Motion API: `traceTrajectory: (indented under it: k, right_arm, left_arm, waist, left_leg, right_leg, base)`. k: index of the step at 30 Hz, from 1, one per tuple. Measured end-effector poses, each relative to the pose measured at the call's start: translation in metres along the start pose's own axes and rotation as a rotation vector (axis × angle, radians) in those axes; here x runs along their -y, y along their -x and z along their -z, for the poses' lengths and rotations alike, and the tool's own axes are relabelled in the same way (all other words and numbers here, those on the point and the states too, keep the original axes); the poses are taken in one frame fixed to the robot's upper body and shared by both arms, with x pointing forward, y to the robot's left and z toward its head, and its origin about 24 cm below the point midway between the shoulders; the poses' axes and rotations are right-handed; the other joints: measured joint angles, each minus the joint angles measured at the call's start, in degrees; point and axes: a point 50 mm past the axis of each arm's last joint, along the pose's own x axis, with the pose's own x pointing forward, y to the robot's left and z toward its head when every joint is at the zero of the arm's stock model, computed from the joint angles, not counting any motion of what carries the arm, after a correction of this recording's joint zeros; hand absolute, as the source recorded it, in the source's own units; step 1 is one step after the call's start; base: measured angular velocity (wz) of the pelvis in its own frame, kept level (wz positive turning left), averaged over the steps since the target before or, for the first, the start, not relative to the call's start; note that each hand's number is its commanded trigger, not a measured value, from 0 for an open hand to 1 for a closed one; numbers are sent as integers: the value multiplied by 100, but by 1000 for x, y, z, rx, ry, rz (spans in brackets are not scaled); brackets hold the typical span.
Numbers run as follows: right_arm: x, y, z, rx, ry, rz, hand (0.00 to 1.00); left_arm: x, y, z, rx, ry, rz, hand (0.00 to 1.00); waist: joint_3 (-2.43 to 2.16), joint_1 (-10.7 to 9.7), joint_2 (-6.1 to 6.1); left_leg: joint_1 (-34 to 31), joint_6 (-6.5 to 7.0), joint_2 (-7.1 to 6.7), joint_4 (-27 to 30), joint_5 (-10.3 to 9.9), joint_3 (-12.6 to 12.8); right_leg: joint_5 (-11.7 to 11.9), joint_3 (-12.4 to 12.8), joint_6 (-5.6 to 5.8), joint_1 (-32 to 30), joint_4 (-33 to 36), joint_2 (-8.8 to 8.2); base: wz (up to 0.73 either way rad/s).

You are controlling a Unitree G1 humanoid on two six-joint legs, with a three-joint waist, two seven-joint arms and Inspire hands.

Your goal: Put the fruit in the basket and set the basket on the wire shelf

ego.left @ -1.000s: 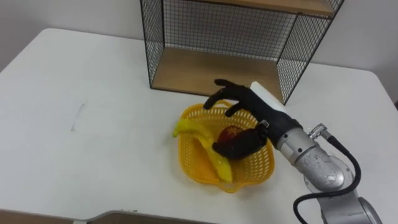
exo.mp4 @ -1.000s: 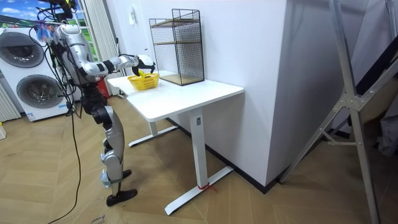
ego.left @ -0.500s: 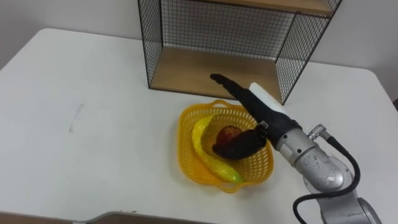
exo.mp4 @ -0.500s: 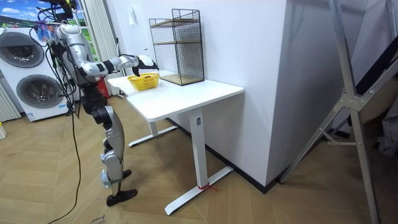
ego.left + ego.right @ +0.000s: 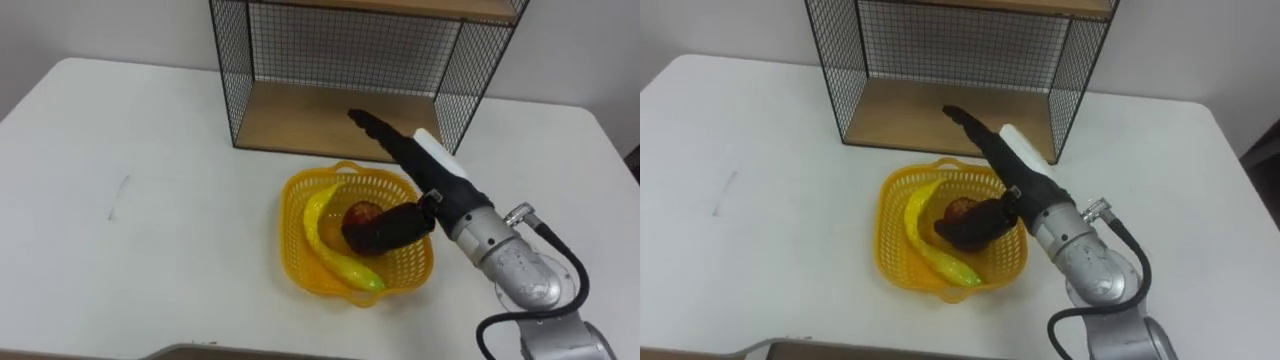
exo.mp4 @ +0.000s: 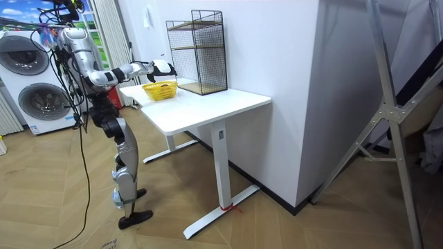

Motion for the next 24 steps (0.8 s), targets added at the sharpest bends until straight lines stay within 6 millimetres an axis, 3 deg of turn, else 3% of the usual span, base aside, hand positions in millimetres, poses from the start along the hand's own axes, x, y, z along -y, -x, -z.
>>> traceTrajectory:
  k: [7, 9, 11, 15, 19, 21, 24]
  right_arm:
    - [35, 17, 4, 67, -310, 195, 0]
    - [45, 22, 6, 65, -327, 270, 0]
    - [57, 35, 12, 40, -351, 373, 0]
    - [67, 49, 18, 16, -398, 509, 0]
    - [78, 67, 25, -32, -365, 653, 0]
    - [84, 81, 31, -77, -335, 742, 0]
    - [85, 98, 41, -157, -278, 820, 0]
  left_arm:
    - [-9, 6, 61, -237, 521, -142, 0]
    - [-12, 11, 81, -315, 671, -207, 0]
    - [-17, 18, 102, -419, 908, -317, 0]
    - [-27, 28, 126, -540, 1157, -516, 0]
    - [-81, 39, 126, -482, 1384, -847, 0]
    - [-128, 52, 111, -340, 1411, -1057, 0]
    - [-176, 82, 88, -140, 1379, -1332, 0]
  waist:
    - [-6, 32, 25]
    - [-5, 72, 38]
    - [-23, 194, 98]
    - [-26, 198, 231]
    - [-40, 209, 432]
    - [-27, 289, 466]
    - [-68, 332, 523]
  left_leg:
    - [191, 0, -15, -83, 0, -52]
    - [236, 1, -23, -96, 0, -74]
    - [270, 6, 10, -103, -10, -76]
    - [251, 11, -7, -81, -11, -94]
    - [239, 0, -15, -84, 15, -122]
    - [225, -1, -33, -89, 37, -139]
    - [203, 7, -78, -84, 44, -138]
  right_leg:
    - [0, 4, 0, 185, -12, 1]
    - [0, 12, 1, 217, -31, -5]
    - [-1, 23, 2, 223, -39, -13]
    - [-1, 16, 2, 249, -67, -27]
    - [-2, 17, 4, 250, -76, -29]
    - [-23, 30, 7, 233, -78, -44]
    - [-74, 33, 10, 212, -81, -79]
  base:
    - [2]
    - [4]
    - [0]
    - [2]
    - [1]
    - [0]
    - [-1]
